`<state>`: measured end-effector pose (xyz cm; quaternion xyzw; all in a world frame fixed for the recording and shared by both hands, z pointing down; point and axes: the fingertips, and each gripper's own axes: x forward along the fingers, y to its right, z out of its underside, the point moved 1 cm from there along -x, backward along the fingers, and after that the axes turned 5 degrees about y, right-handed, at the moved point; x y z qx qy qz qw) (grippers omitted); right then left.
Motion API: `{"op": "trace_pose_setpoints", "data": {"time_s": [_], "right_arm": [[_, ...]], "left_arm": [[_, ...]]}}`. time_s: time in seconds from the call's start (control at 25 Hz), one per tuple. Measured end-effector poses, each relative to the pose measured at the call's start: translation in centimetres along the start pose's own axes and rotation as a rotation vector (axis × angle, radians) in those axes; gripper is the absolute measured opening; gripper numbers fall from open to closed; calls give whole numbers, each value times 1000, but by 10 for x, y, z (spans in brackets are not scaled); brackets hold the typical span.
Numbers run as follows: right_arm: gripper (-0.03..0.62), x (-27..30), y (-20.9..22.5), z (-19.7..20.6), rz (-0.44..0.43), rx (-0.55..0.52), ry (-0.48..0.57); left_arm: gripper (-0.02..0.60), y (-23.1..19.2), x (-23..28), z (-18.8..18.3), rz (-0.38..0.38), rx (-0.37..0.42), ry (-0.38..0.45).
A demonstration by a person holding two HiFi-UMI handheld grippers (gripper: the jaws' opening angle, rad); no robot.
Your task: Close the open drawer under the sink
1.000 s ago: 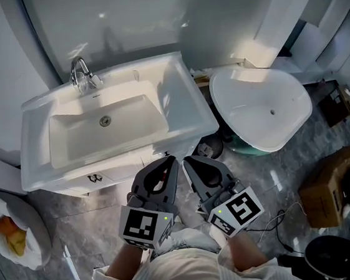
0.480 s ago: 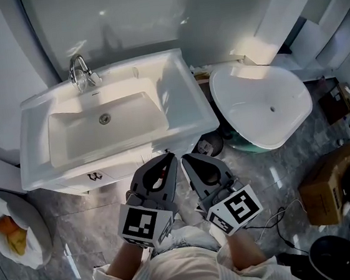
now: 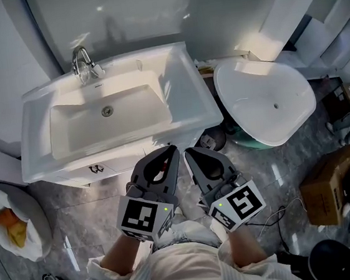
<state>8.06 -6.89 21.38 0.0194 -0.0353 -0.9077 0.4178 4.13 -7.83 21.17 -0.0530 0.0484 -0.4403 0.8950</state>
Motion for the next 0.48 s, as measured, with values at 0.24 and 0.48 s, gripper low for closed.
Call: {"op": "trace_pose_setpoints", "data": {"time_s": [0.24, 0.48], "right_arm": [[9, -4, 0, -1, -13, 0, -2], [9, -14, 19, -21, 23, -68, 17]], "left_arm": [[17, -6, 0, -7, 24, 36, -32], [17, 10, 14, -20, 117, 60, -9]]}}
